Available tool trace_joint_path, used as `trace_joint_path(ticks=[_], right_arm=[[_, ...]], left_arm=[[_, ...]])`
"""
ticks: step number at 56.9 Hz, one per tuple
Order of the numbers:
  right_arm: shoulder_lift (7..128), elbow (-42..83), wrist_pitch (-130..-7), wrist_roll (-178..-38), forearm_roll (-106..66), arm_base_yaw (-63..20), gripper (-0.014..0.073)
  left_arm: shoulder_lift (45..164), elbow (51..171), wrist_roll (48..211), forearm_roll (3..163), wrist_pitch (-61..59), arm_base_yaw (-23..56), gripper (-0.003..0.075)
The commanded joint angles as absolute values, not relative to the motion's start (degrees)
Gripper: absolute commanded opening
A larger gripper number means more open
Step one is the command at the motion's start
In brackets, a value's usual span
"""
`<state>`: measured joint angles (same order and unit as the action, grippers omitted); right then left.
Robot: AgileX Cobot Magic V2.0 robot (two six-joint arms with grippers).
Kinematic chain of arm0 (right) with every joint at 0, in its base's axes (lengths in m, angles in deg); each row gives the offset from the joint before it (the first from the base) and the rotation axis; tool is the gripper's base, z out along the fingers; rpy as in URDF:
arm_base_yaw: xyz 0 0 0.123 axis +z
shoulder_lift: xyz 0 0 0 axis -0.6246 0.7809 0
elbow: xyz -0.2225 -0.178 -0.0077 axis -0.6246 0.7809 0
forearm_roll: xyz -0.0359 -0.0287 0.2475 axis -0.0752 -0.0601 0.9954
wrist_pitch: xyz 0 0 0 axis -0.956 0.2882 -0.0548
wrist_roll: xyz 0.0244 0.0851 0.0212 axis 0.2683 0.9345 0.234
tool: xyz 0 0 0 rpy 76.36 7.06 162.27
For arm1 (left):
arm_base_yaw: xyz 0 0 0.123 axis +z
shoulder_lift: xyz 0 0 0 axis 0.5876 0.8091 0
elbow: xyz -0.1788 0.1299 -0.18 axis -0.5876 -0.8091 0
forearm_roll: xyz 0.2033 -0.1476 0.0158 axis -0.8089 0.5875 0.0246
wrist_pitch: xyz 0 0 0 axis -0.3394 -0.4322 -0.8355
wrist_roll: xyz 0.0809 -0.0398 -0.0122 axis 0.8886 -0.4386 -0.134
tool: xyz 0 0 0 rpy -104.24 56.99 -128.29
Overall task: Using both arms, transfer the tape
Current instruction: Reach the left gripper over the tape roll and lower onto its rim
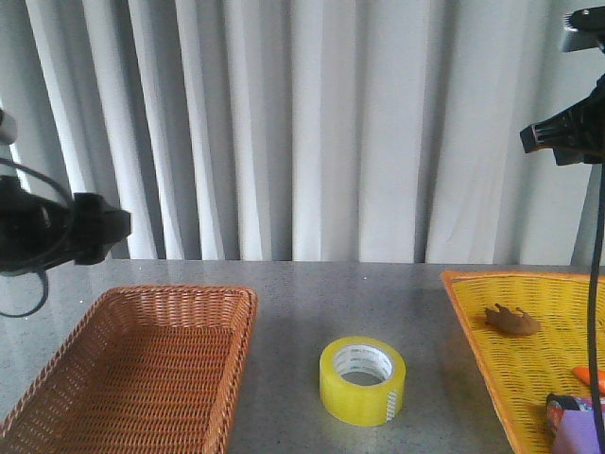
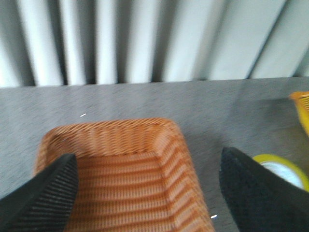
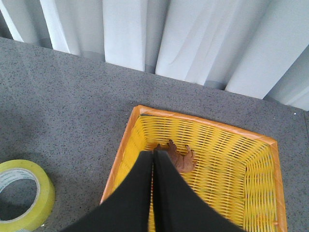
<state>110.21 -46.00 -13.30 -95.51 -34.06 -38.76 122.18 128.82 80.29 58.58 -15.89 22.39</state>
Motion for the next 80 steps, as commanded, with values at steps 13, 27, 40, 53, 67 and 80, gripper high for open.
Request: trace_joint_path(ticks=[13,27,40,53,67,80], right_arm=[[107.7,-47.6,-16.7,-95.3,-34.1,-39.0,-0.0008],[107.7,-47.6,-16.7,-95.3,-34.1,-39.0,-0.0008],[107.7,-47.6,-16.7,-95.3,-34.1,-39.0,-0.0008],[107.7,-47.6,-16.7,-95.3,-34.0,-39.0,-0.0008],[107.7,-47.6,-16.7,-95.3,-34.0,-39.0,-0.0008],[107.7,-47.6,-16.7,-95.3,-34.0,-39.0,-0.0008]], left_arm=[[130.0,143.3,89.1,60.1,-11.7,9.1,0.0571],[141.0,150.9,90.8,60.1,-12.2,-0.1,0.0571],[152.0,154.1,89.3,59.8,-8.7,-1.6,0.0571],[162.8,166.4,81.6,59.5,-17.9,0.7,0.0571],[173.4,184.1,81.3,53.6,-37.0,1.4,0.0571],[178.4,189.0,78.0,53.4,-41.0,1.9,0.0571]])
